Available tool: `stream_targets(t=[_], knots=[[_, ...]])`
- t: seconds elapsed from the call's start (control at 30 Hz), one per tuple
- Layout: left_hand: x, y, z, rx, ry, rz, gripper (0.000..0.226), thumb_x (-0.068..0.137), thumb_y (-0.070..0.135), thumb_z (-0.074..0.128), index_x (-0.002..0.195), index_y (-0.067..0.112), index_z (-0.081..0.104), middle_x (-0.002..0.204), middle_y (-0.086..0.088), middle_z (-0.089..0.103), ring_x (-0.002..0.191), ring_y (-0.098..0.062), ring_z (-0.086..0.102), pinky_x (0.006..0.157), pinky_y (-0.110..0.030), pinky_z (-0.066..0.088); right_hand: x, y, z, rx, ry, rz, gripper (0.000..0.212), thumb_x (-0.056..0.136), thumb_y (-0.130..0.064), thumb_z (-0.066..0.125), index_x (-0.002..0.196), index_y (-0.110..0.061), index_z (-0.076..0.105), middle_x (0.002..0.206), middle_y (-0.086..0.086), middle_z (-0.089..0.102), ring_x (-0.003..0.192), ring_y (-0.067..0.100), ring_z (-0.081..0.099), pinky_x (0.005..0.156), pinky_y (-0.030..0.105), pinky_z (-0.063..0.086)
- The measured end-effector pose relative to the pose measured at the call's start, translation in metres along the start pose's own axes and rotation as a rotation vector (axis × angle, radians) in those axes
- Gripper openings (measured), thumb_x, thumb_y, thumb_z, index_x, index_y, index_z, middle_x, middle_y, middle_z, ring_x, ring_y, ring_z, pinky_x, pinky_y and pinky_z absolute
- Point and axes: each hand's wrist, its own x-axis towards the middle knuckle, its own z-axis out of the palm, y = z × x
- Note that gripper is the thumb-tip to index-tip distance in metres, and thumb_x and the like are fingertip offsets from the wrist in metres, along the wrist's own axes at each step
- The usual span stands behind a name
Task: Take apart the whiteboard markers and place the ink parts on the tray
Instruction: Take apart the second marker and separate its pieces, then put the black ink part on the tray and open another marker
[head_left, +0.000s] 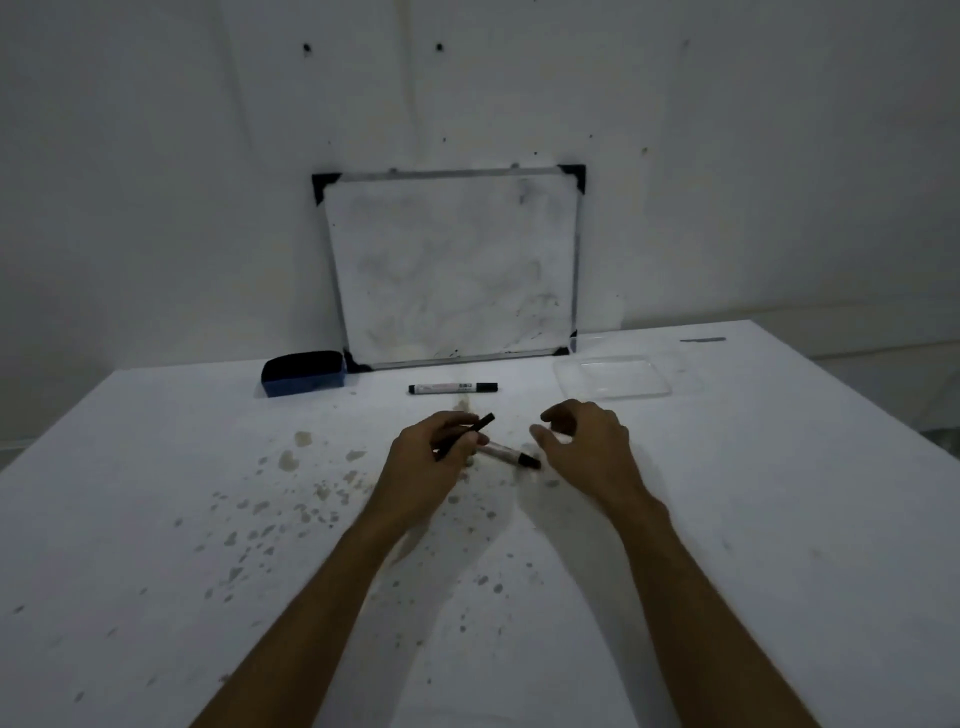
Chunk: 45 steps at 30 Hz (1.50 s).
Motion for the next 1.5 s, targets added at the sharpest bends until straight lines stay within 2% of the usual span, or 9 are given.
stream_targets(t=[0.23,0.37,0.47,0.6,0.87,1.1,1.2,1.33,1.5], knots=[[0.063,0.055,0.062,0.043,-0.223,0.087,0.019,0.101,0.024,0.066,0.115,0.017,0.077,0.103,0.007,0.082,0.102,-0.008,0.075,0.092,-0.027,0.058,0.021,0.080,-0.084,-0.025,0.020,0.229,0.034,0.092,-0.042,0.069,0.118,-0.020,0.064,0.092,-0.008,0.067,0.100,0.024,0.067,0.092,0.038,0.052],[0.125,0.085,0.116,0.241,-0.202,0.156,0.020,0.099,0.029,0.068,0.114,0.023,0.080,0.098,0.006,0.077,0.085,-0.003,0.067,0.075,-0.018,0.048,0.039,0.123,-0.099,-0.093,0.101,0.296,0.038,0.091,-0.040,0.070,0.121,-0.018,0.064,0.105,0.002,0.073,0.109,0.029,0.065,0.096,0.042,0.050],[0.172,0.096,0.156,0.401,-0.253,0.182,0.021,0.099,0.029,0.067,0.115,0.023,0.079,0.098,0.000,0.076,0.079,-0.008,0.066,0.069,-0.020,0.049,0.047,0.144,-0.093,-0.036,0.196,0.301,0.037,0.091,-0.034,0.070,0.123,-0.018,0.061,0.099,-0.001,0.073,0.110,0.030,0.065,0.100,0.044,0.043],[0.221,0.093,0.198,0.625,-0.351,0.201,0.022,0.096,0.027,0.071,0.115,0.020,0.080,0.107,-0.007,0.079,0.094,-0.021,0.073,0.088,-0.037,0.060,0.053,0.150,-0.086,-0.078,0.181,0.262,0.037,0.092,-0.038,0.065,0.125,-0.024,0.057,0.085,-0.014,0.067,0.107,0.023,0.065,0.100,0.042,0.037],[0.255,0.068,0.248,0.776,-0.483,0.086,0.028,0.085,0.019,0.081,0.112,0.021,0.082,0.110,-0.004,0.080,0.096,-0.017,0.071,0.082,-0.029,0.059,0.056,0.158,-0.082,-0.079,0.185,0.238,0.028,0.093,-0.039,0.064,0.119,-0.029,0.062,0.088,-0.014,0.066,0.102,0.017,0.062,0.095,0.036,0.033],[0.250,0.067,0.242,0.756,-0.446,0.095,0.035,0.087,0.019,0.081,0.121,0.012,0.077,0.120,-0.009,0.077,0.106,-0.023,0.073,0.094,-0.034,0.059,0.055,0.152,-0.085,-0.089,0.148,0.244,0.029,0.093,-0.039,0.064,0.120,-0.029,0.062,0.092,-0.015,0.065,0.106,0.018,0.063,0.100,0.039,0.034],[0.233,0.082,0.218,0.720,-0.440,0.165,0.030,0.094,0.020,0.074,0.122,0.012,0.076,0.121,-0.010,0.077,0.105,-0.022,0.072,0.096,-0.035,0.058,0.051,0.141,-0.085,-0.001,0.063,0.234,0.028,0.094,-0.037,0.065,0.119,-0.026,0.062,0.089,-0.015,0.064,0.100,0.017,0.068,0.102,0.041,0.045],[0.185,0.099,0.161,0.624,-0.422,0.273,0.023,0.098,0.028,0.068,0.116,0.017,0.079,0.112,-0.002,0.079,0.093,-0.011,0.069,0.088,-0.030,0.058,0.032,0.108,-0.078,0.125,-0.107,0.156,0.027,0.096,-0.036,0.065,0.119,-0.022,0.064,0.098,-0.007,0.070,0.085,0.008,0.064,0.079,0.024,0.048],[0.111,0.080,0.082,0.609,-0.407,0.303,0.019,0.097,0.036,0.068,0.110,0.027,0.080,0.103,0.013,0.077,0.083,0.007,0.064,0.073,-0.011,0.044,0.015,0.071,-0.061,0.023,-0.156,0.015,0.021,0.094,-0.036,0.066,0.113,-0.025,0.067,0.097,-0.003,0.065,0.082,0.011,0.059,0.067,0.022,0.040]])
